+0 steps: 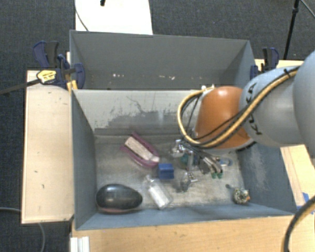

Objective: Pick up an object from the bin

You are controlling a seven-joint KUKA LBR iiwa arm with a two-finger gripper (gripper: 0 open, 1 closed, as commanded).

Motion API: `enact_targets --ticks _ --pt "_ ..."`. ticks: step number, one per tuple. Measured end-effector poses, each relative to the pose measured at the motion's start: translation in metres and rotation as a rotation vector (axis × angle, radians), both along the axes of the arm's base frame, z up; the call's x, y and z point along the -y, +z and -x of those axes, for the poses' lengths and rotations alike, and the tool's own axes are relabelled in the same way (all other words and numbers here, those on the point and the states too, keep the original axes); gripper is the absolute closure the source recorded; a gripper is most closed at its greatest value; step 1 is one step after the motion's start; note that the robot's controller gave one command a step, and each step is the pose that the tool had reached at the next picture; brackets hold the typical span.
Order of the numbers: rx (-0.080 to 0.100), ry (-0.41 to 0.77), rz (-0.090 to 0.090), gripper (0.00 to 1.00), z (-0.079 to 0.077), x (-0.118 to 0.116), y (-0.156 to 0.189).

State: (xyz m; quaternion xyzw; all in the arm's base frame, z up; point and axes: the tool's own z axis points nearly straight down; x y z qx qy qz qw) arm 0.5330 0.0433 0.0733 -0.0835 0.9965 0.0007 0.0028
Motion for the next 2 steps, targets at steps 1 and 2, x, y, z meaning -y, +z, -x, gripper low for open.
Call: enact_targets --ticks 1,2 --pt "0.001 0.122 0.000 0.00 -0.0268 -0.0542 0.0015" --pt "0.004 0.117 -0.001 1.00 -0.0276 -0.0533 0.0032"
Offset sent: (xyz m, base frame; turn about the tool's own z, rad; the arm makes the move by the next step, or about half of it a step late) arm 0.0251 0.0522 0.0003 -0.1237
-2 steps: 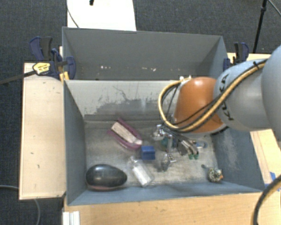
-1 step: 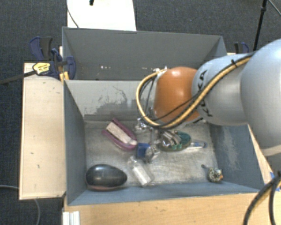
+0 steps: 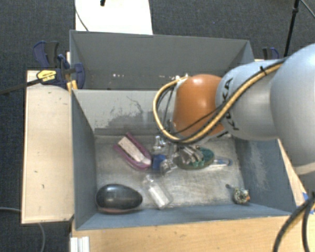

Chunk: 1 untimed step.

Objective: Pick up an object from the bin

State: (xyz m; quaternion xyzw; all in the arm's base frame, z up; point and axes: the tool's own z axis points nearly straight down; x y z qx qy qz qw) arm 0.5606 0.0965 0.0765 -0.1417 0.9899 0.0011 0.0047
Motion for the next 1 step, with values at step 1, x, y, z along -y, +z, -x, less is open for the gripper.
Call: enact_targets --ticks 1 --pt "-0.001 0.454 0.005 1.00 0.0296 0.0206 0.1150"
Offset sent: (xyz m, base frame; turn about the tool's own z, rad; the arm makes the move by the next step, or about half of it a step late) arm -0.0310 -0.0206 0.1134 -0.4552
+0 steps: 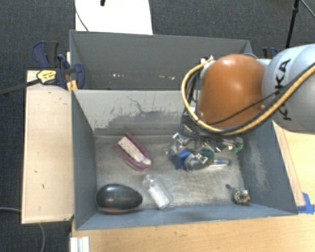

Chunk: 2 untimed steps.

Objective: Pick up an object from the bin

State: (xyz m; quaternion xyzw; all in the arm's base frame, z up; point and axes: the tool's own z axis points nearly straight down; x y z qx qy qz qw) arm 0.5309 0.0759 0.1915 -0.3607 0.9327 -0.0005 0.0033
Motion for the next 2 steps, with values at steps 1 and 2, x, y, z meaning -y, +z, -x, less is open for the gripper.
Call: enact_targets --ticks 1,2 --pt "-0.014 -0.113 0.001 1.00 0.0409 0.0077 -0.1032" --pt "-0.005 -0.112 0.000 1.00 0.0380 0.0073 -0.0994"
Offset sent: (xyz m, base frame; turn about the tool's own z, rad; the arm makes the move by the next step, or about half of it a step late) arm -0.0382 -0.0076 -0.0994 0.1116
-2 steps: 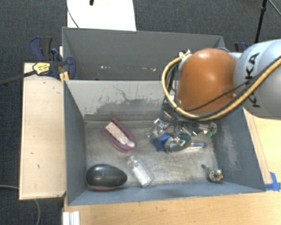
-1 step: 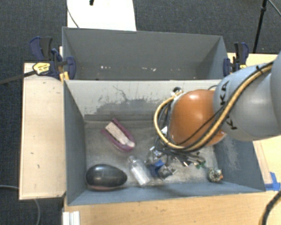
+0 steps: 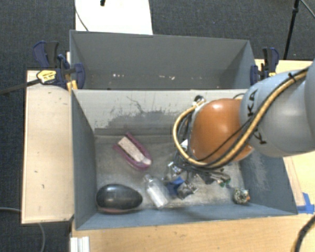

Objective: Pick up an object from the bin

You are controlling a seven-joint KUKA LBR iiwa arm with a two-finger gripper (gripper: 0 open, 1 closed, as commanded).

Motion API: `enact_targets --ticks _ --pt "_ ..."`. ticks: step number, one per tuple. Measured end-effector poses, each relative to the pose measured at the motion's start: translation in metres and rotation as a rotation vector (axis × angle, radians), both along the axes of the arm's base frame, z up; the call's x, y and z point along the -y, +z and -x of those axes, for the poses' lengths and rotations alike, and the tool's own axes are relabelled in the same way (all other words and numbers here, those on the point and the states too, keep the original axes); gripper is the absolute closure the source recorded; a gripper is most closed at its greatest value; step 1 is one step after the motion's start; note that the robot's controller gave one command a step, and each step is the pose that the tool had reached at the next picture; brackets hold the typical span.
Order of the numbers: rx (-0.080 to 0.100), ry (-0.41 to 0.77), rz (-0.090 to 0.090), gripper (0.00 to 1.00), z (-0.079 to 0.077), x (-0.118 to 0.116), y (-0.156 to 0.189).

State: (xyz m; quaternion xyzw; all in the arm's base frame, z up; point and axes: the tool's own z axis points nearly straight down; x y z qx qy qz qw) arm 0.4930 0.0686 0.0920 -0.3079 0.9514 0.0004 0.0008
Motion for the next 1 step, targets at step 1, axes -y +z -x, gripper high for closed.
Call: enact_targets --ticks 1 --pt "0.009 -0.025 -0.001 1.00 0.0071 0.0032 0.1309"
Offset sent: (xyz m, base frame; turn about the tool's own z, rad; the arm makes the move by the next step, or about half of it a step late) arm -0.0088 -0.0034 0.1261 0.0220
